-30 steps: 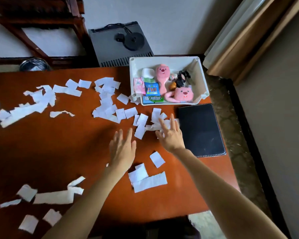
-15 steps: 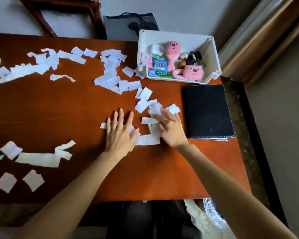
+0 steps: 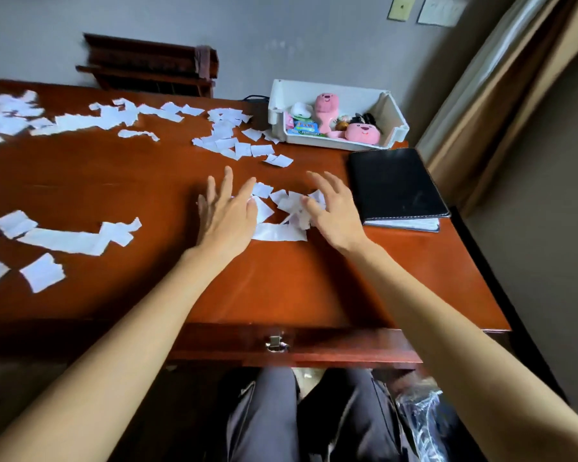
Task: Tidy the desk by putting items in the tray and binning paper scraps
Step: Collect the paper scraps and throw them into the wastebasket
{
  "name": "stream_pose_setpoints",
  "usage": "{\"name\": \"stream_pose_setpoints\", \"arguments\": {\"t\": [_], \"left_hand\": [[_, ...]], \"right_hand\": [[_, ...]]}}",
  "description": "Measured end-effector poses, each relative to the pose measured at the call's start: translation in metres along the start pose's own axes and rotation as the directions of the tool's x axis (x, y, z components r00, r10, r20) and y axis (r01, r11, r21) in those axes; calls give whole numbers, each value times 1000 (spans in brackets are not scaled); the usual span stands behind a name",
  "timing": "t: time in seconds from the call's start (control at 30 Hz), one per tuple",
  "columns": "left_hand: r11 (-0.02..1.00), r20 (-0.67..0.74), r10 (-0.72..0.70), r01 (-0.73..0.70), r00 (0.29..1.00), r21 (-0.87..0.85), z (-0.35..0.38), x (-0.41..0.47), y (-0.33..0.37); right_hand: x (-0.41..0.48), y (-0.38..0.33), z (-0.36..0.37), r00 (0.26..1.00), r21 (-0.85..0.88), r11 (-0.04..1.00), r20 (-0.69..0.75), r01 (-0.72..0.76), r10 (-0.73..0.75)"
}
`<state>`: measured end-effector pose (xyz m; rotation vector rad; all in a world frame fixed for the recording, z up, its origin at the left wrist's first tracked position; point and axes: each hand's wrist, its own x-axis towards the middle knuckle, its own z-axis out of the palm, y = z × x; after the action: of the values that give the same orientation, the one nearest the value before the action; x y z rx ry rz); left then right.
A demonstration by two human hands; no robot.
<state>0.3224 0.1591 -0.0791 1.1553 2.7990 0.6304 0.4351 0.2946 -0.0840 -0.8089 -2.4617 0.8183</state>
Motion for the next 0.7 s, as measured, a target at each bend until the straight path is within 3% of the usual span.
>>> {"name": "stream_pose_setpoints", "arguments": {"t": [0.1,0.23,0.4,0.53,0.7], "left_hand": [[1000,179,-8,3,984,28,11,-8,-2],[989,258,11,-49,966,143,20,-15,-3],[999,77,22,-26,997,43,27,-16,4],[987,-45,72,-65,996,144,30,-20,13],[977,-149,100,-69,984,203,30,-18,17]], "right_hand": [[6,6,14,973,-295,955,212,-30,96],[1,12,16,989,-419,908,128,-9,69],[-17,11,7,997,-453,889,-9,70,-83],[-27,5,3,991,-412,908,-69,80,-119],[-28,2,-6,981,-263,963,-193,-58,6]]}}
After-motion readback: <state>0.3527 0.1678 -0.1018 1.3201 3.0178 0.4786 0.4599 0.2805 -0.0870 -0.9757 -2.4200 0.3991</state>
